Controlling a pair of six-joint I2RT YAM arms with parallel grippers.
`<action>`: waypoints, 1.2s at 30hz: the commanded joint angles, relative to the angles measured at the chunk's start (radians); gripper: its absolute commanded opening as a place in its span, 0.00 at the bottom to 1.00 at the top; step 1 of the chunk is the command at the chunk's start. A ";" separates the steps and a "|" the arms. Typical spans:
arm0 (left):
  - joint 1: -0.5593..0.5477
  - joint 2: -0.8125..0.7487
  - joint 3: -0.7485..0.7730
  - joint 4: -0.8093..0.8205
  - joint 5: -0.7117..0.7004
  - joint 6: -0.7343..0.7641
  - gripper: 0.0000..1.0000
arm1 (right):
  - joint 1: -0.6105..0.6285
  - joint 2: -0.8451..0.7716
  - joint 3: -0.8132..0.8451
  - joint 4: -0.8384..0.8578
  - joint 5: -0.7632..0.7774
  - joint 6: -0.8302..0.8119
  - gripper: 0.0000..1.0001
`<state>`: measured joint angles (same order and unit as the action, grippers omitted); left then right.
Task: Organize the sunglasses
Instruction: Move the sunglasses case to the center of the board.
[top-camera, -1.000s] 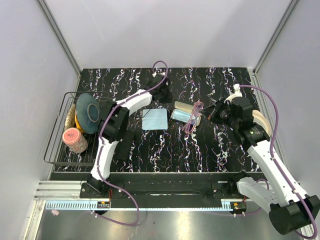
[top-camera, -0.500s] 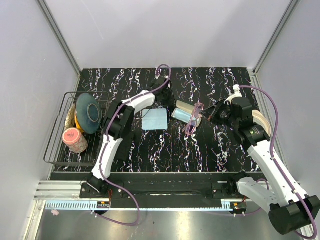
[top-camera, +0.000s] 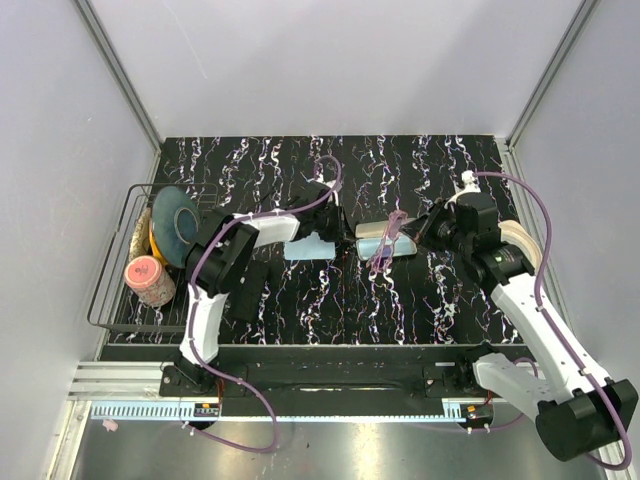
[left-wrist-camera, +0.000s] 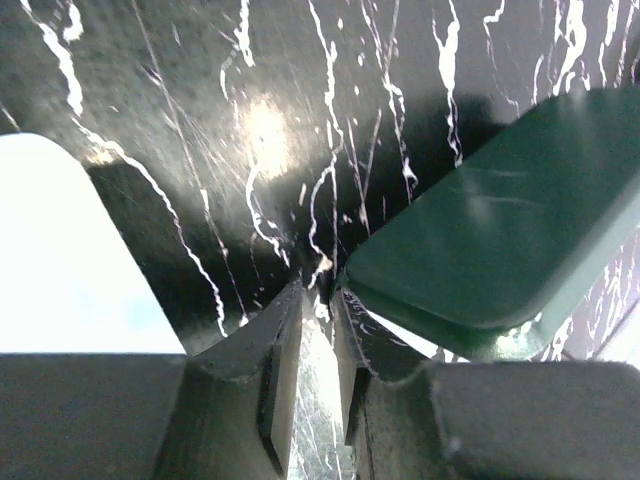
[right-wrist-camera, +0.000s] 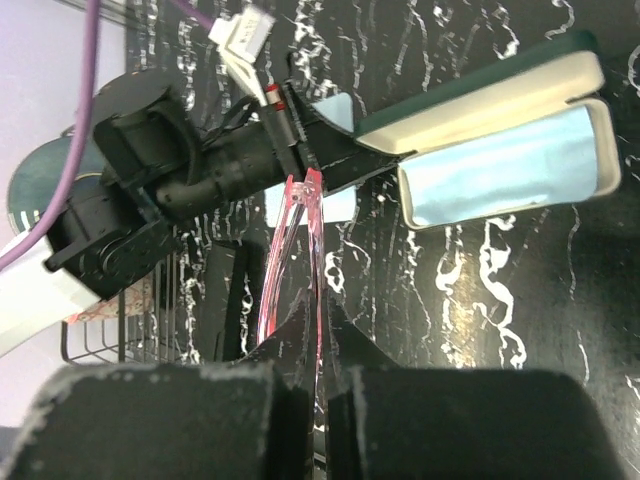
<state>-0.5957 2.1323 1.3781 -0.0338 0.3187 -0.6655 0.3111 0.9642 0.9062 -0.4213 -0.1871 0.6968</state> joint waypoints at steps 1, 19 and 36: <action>-0.022 -0.058 -0.118 0.139 0.080 0.020 0.25 | -0.012 0.024 0.043 -0.046 0.073 -0.016 0.00; -0.144 -0.063 -0.249 0.348 0.114 0.035 0.29 | -0.144 0.267 0.080 -0.117 0.100 -0.105 0.00; -0.093 -0.148 -0.216 0.175 -0.134 -0.023 0.35 | -0.148 0.386 0.122 -0.100 0.107 -0.114 0.00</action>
<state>-0.7052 1.9209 1.0107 0.2184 0.2951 -0.6197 0.1673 1.3174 0.9745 -0.5453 -0.1043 0.5980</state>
